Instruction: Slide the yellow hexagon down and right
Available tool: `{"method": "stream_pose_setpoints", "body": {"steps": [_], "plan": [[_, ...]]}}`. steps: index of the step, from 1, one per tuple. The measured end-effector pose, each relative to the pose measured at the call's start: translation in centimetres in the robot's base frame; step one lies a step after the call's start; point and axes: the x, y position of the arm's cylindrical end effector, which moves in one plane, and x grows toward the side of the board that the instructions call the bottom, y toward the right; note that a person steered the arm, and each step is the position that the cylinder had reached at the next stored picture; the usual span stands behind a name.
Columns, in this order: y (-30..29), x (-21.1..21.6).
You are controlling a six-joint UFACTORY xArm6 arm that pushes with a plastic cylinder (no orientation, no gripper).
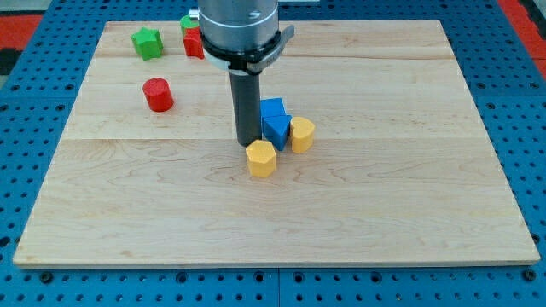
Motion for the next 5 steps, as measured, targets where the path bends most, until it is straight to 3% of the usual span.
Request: {"method": "stream_pose_setpoints", "body": {"steps": [3, 5], "plan": [[0.8, 6.2], [7.1, 8.0]]}}
